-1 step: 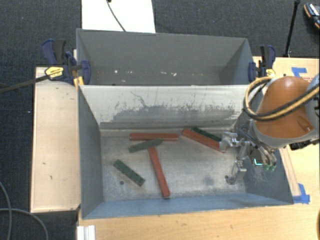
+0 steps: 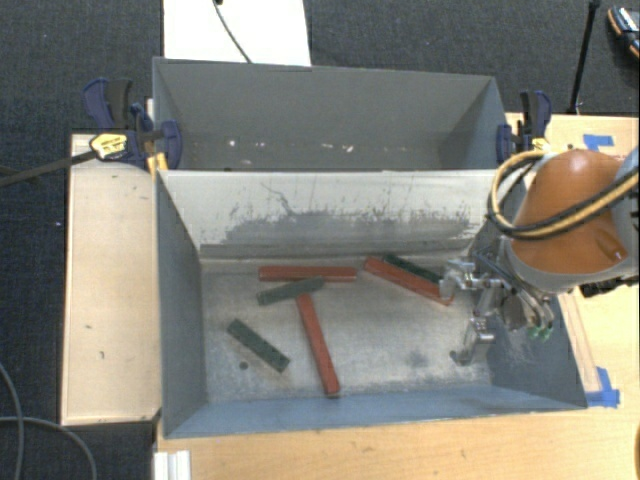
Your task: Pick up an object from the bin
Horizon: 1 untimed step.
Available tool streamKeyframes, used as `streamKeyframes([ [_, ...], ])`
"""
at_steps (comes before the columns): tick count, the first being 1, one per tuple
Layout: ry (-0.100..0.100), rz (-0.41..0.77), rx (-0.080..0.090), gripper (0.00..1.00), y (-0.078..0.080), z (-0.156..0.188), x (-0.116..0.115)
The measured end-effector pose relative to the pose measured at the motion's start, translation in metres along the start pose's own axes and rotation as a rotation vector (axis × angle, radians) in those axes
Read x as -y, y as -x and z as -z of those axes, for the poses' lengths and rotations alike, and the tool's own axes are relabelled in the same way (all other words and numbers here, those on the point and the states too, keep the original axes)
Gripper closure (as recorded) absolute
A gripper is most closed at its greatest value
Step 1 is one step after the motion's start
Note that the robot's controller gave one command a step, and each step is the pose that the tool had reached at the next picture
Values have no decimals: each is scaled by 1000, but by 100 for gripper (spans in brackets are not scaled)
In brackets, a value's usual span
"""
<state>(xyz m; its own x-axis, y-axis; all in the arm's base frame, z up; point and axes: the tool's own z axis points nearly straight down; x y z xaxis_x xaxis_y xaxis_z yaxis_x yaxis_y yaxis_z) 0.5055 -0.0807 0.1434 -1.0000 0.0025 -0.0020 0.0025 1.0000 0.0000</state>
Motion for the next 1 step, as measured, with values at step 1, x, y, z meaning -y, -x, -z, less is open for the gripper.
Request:
streamKeyframes([
  [1,-1,-129,11,0,38,-48,8],
])
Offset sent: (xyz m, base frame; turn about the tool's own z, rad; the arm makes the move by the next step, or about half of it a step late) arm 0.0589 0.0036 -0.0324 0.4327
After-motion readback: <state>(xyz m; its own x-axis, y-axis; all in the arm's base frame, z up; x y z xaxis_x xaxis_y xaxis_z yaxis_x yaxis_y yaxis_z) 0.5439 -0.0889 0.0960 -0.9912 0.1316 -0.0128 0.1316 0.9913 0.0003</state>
